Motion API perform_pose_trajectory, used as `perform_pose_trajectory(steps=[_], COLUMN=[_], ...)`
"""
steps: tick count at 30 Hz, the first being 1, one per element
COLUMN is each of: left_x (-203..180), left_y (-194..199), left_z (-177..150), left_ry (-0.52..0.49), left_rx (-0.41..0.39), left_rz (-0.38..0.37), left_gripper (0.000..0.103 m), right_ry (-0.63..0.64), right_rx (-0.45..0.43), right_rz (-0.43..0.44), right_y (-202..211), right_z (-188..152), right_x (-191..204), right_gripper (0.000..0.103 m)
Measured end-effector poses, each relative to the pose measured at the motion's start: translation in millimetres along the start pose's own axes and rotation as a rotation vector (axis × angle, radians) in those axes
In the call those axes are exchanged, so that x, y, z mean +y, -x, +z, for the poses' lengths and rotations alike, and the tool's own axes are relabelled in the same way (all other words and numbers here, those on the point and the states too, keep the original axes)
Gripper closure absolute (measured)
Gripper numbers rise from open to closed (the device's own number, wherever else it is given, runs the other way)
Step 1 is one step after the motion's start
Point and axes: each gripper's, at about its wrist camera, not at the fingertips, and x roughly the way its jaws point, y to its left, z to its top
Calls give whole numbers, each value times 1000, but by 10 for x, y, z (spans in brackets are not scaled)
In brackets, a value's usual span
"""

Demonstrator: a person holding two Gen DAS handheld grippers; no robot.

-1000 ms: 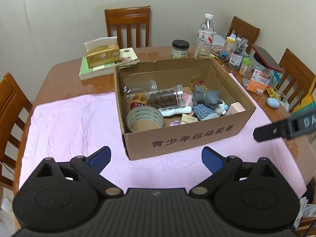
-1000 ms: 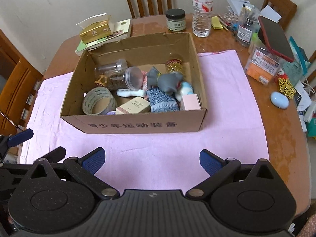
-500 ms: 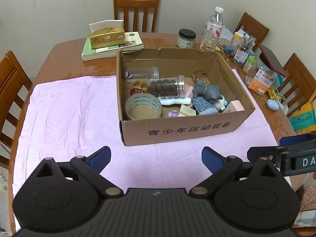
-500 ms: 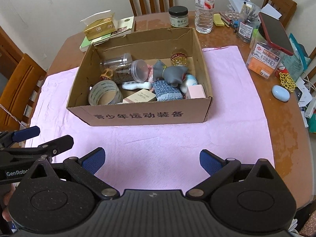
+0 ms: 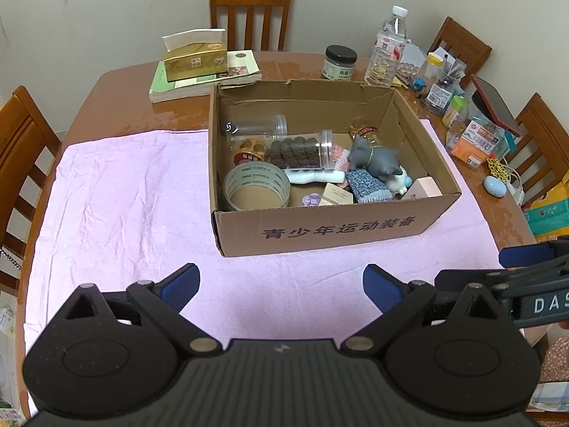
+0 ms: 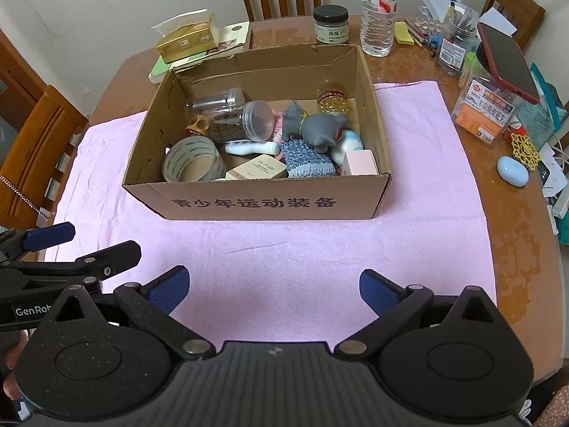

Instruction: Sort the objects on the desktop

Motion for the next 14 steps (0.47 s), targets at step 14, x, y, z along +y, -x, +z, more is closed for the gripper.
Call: perform_pose_trajectory(steps=[14], left_x=[-153], left_y=[43], left_z=[-10], left_ry=[33], left_rx=[-4], left_rz=[60], left_gripper=[5], right_ry=[57], right_rx=[-1], right_rz=[26], right_y=[8], right_z=[58], right_x=[-104], right_gripper=[0])
